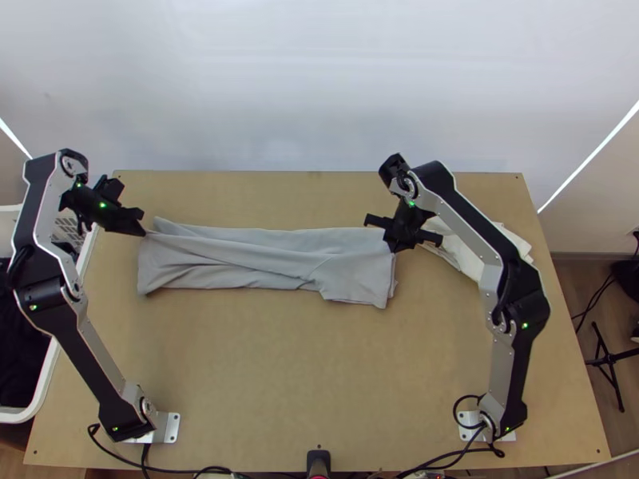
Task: Fold the t-shirt
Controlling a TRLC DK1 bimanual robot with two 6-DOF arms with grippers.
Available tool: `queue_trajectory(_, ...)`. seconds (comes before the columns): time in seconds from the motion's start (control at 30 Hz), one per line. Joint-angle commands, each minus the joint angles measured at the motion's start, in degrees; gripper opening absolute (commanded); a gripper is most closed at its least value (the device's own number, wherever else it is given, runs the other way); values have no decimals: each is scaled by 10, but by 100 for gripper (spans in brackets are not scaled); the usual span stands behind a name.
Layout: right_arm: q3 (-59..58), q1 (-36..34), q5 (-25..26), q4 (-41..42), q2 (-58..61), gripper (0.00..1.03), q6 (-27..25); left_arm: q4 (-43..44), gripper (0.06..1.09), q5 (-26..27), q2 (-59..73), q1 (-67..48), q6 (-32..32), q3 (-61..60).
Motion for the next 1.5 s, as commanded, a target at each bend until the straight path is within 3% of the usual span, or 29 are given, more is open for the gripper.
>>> queue_trajectory(0.0,20,-4,12,2,34,3,2,1,9,1,35,-13,-4,53)
queue_trajectory(1.2,152,-11,44,42,153,4,18,17,9,3,103,-32,-9,100)
queue_trajectory(1.23,152,-10,45,43,152,12,18,25,10,8,103,-32,-12,100)
queue_trajectory(1.27,155,-10,45,44,151,27,15,30,27,9,103,-32,-17,101)
queue_trajectory(1.33,159,-7,36,44,146,64,11,38,94,9,101,-31,-21,102)
queue_trajectory(1.37,159,-7,25,43,140,86,9,53,104,9,102,-29,-29,102)
queue_trajectory(1.4,159,-7,22,43,133,100,7,72,104,9,101,-28,-46,104)
queue_trajectory(1.47,158,-7,22,43,107,100,5,85,104,16,96,-23,-58,110)
